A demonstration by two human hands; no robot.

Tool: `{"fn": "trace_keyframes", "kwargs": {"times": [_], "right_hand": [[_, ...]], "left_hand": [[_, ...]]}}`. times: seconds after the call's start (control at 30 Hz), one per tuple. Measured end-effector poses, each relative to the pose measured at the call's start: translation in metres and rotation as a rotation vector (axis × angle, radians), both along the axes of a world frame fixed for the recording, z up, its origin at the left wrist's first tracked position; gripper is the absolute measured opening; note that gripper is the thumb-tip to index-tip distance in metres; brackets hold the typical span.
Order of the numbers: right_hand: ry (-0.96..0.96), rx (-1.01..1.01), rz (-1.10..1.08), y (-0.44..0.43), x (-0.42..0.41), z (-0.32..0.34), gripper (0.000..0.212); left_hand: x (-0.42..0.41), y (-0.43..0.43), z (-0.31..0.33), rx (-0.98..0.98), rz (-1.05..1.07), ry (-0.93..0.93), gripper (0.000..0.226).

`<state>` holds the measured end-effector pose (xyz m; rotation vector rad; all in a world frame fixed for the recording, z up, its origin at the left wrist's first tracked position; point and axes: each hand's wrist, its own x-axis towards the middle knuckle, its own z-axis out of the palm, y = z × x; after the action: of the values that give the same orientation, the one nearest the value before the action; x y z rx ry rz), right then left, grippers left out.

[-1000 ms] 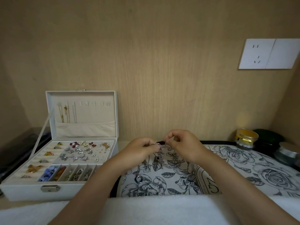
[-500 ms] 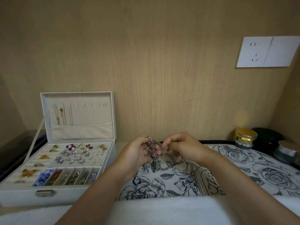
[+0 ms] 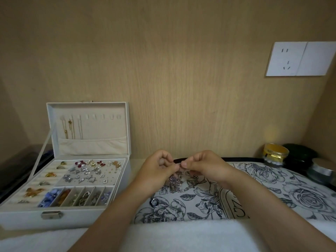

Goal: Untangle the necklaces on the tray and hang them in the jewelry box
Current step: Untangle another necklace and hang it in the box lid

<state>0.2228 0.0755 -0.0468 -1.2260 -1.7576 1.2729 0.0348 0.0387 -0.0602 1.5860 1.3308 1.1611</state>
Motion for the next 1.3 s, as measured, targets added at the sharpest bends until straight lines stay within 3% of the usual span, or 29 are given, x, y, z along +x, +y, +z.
{"fn": "trace_keyframes", "kwargs": {"times": [0.1, 0.23, 0.53, 0.7, 0.87, 0.97, 1.1, 1.3], "right_hand": [[-0.024, -0.025, -0.011, 0.0, 0.001, 0.002, 0.021], [0.124, -0.141, 0.03, 0.0, -0.005, 0.001, 0.032], [0.222, -0.102, -0.004, -0.004, -0.006, 0.005, 0.04], [0.171, -0.083, -0.036, 0.0, -0.002, 0.003, 0.036], [0.348, -0.161, -0.102, 0.003, -0.002, 0.004, 0.036], [0.416, -0.206, -0.108, 0.003, -0.004, 0.003, 0.034], [0.577, -0.239, -0.084, 0.003, -0.006, 0.005, 0.023], [0.912, -0.375, -0.156, 0.009, 0.005, 0.006, 0.028]], "left_hand": [[-0.003, 0.002, 0.0, 0.007, -0.023, 0.015, 0.015], [-0.002, 0.002, -0.002, -0.031, -0.084, 0.127, 0.017], [-0.004, 0.001, 0.006, 0.038, -0.125, 0.218, 0.012], [-0.005, 0.003, 0.007, -0.077, -0.088, -0.003, 0.019], [-0.002, 0.002, 0.016, -0.147, -0.122, -0.428, 0.028], [-0.001, 0.0, 0.018, -0.144, -0.188, -0.573, 0.03], [-0.002, -0.002, 0.019, -0.097, -0.236, -0.483, 0.035], [-0.007, -0.001, 0.022, -0.127, -0.137, -0.353, 0.029]]}}
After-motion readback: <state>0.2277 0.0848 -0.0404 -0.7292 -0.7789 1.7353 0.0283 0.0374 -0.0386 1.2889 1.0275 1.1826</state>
